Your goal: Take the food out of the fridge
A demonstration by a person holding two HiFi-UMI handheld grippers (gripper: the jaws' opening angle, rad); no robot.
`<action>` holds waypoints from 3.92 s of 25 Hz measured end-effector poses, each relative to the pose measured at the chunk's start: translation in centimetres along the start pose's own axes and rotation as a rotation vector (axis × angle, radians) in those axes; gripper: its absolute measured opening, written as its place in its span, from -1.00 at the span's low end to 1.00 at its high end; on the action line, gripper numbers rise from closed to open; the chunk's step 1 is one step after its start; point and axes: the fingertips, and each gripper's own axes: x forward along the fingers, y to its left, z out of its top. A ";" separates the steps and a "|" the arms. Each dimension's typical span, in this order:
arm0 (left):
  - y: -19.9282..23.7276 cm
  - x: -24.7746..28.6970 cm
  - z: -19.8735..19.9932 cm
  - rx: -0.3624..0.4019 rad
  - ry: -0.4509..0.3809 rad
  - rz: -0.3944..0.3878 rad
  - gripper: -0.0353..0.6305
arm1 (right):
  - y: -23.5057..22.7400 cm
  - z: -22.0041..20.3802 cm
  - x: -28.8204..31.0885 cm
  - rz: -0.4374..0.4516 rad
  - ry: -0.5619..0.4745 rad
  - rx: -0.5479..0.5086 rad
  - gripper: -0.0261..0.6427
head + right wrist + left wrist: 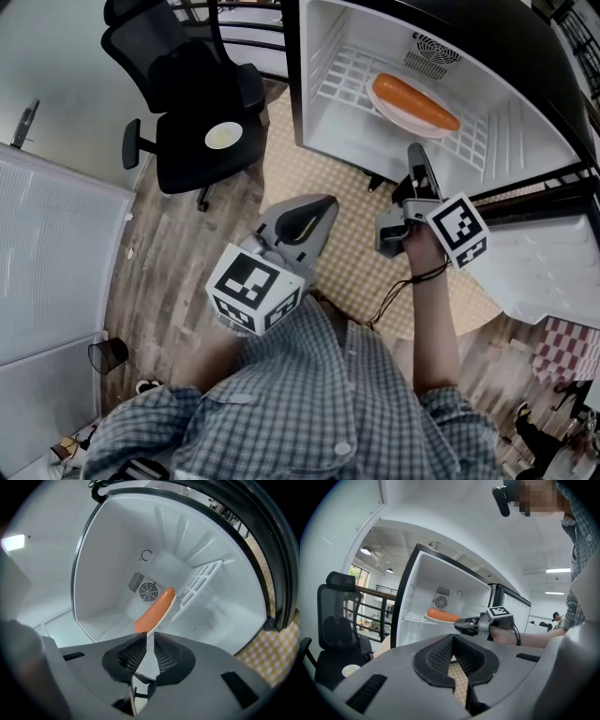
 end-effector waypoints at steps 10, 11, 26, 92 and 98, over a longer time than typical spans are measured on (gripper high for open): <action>0.5 0.0 0.1 -0.007 -0.005 0.013 -0.88 | -0.8 0.4 2.5 -0.009 -0.029 0.102 -0.72; 0.6 0.0 0.1 -0.008 -0.006 0.015 -0.88 | -0.8 0.4 2.6 -0.010 -0.030 0.106 -0.72; 1.7 0.2 -0.2 -0.075 -0.004 0.041 -0.88 | -1.2 0.9 3.5 -0.023 -0.041 0.183 -0.73; 0.3 9.6 -2.5 -0.713 0.057 -0.284 -0.63 | 0.6 -4.8 -7.4 0.052 0.091 0.024 -0.75; -0.6 8.7 -5.1 -0.712 0.115 -0.286 -0.62 | -1.1 -6.8 -9.4 -0.002 0.130 0.009 -0.74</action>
